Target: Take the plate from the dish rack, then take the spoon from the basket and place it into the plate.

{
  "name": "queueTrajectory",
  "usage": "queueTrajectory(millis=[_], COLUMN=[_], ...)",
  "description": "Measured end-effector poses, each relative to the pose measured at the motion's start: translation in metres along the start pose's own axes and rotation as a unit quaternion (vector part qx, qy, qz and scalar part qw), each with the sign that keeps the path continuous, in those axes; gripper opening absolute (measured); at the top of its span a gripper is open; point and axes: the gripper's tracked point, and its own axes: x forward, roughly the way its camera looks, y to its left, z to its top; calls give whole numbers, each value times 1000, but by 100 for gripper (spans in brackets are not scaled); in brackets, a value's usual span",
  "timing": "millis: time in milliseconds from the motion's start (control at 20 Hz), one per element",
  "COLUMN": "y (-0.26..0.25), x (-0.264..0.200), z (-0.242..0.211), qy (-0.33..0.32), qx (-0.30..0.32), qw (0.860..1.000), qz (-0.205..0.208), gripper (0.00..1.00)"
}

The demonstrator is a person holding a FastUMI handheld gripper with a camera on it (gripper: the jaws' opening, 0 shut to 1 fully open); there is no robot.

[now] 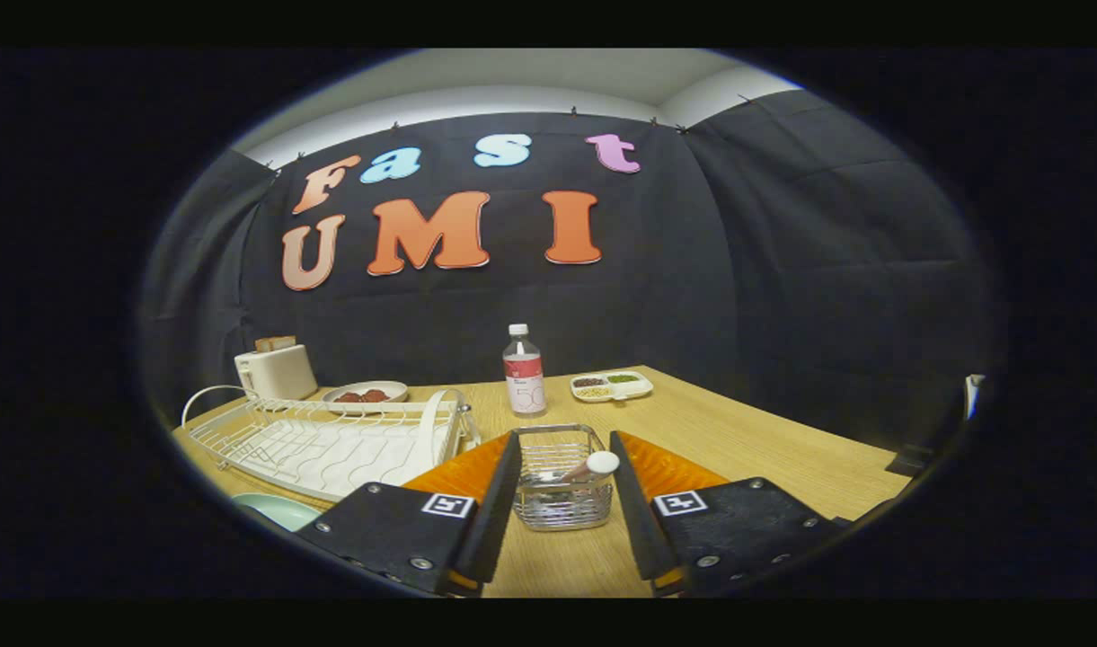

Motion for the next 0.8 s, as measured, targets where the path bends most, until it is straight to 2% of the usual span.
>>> queueTrajectory(millis=[50, 200, 400, 800], y=[-1, 8, 11, 14], x=[2, 5, 3, -23], z=[-2, -1, 3, 43], qy=[5, 10, 5, -33], qx=[2, 16, -13, -25], qw=[1000, 1000, 1000, 999], qz=[-4, 5, -3, -14], gripper=[45, 18, 8, 7])
